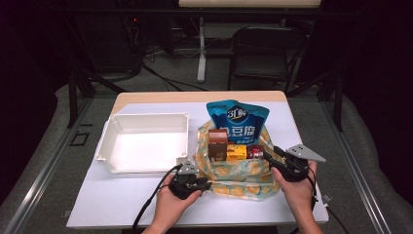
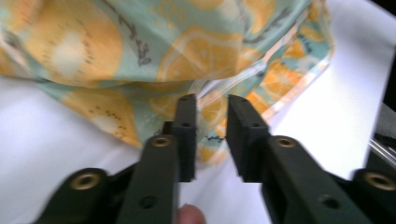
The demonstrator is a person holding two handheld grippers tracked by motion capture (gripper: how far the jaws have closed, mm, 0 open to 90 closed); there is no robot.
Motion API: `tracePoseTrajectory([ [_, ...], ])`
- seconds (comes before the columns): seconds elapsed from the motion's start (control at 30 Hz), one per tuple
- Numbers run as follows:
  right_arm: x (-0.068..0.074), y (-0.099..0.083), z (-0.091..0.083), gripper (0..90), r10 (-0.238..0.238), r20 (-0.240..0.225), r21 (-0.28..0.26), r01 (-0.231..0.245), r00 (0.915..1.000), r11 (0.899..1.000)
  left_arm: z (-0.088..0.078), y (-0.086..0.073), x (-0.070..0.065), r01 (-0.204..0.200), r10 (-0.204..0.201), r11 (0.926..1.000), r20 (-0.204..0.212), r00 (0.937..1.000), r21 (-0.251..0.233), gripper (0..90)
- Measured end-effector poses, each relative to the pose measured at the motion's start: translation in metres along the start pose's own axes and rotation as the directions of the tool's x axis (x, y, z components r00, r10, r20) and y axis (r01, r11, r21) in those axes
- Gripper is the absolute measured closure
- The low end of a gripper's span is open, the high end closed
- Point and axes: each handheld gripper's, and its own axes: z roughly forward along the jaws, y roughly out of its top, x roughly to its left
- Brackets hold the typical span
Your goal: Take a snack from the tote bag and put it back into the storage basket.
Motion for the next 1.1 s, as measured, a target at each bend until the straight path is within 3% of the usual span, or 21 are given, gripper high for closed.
tracePoseTrajectory([
  [0.13, 0.003, 0.008, -0.004, 45.8, -0.014, -0.007, -0.024, 0.014, 0.9999, 1.000, -0.028, 0.003, 0.004, 0.007, -0.005, 0.9960, 0.017, 0.9998, -0.089, 62.0],
  [0.27, -0.001, 0.015, -0.010, 42.6, 0.002, 0.000, -0.051, -0.002, 1.0000, 0.999, -0.046, 0.012, 0.011, 0.032, -0.033, 0.9831, 0.000, 0.9995, -0.180, 56.3],
  [0.47, -0.007, 0.027, 0.006, 42.2, 0.012, 0.060, -0.038, -0.010, 0.9981, 0.999, -0.036, 0.027, 0.014, 0.076, -0.081, 0.9731, -0.013, 0.9966, -0.217, 47.9],
  [0.53, -0.012, 0.032, 0.022, 47.4, 0.023, 0.047, -0.019, -0.022, 0.9986, 1.000, -0.029, 0.029, 0.014, 0.095, -0.100, 0.9693, -0.011, 0.9949, -0.227, 44.3],
  [0.6, -0.013, 0.032, 0.027, 48.2, 0.023, 0.042, -0.019, -0.022, 0.9989, 1.000, -0.024, 0.030, 0.014, 0.097, -0.104, 0.9677, -0.019, 0.9944, -0.233, 44.3],
  [0.67, -0.015, 0.033, 0.041, 56.5, 0.021, -0.011, -0.004, -0.021, 0.9997, 1.000, -0.020, 0.029, 0.013, 0.092, -0.102, 0.9689, -0.034, 0.9942, -0.230, 48.7],
  [0.73, -0.016, 0.032, 0.045, 59.4, 0.028, -0.022, -0.002, -0.028, 0.9994, 1.000, -0.015, 0.028, 0.014, 0.104, -0.115, 0.9689, -0.034, 0.9928, -0.224, 51.7],
  [0.8, -0.018, 0.030, 0.052, 68.7, 0.023, -0.055, 0.019, -0.022, 0.9982, 1.000, -0.009, 0.026, 0.015, 0.101, -0.111, 0.9744, -0.043, 0.9928, -0.201, 62.6],
  [0.93, -0.017, 0.026, 0.064, 85.3, 0.007, -0.050, 0.072, -0.004, 0.9987, 0.997, -0.003, 0.022, 0.016, 0.093, -0.104, 0.9815, -0.058, 0.9929, -0.167, 86.9],
  [0.97, -0.017, 0.025, 0.066, 87.2, 0.007, -0.046, 0.080, -0.004, 0.9989, 0.997, -0.001, 0.021, 0.017, 0.098, -0.108, 0.9826, -0.054, 0.9927, -0.158, 89.5],
  [1.03, -0.021, 0.024, 0.069, 88.5, 0.052, -0.069, 0.083, -0.046, 0.9963, 0.995, 0.001, 0.018, 0.018, 0.095, -0.105, 0.9862, -0.064, 0.9924, -0.135, 90.0],
  [1.1, -0.023, 0.024, 0.069, 88.7, 0.056, -0.074, 0.091, -0.049, 0.9957, 0.995, 0.004, 0.015, 0.021, 0.108, -0.115, 0.9876, -0.057, 0.9917, -0.114, 90.0],
])
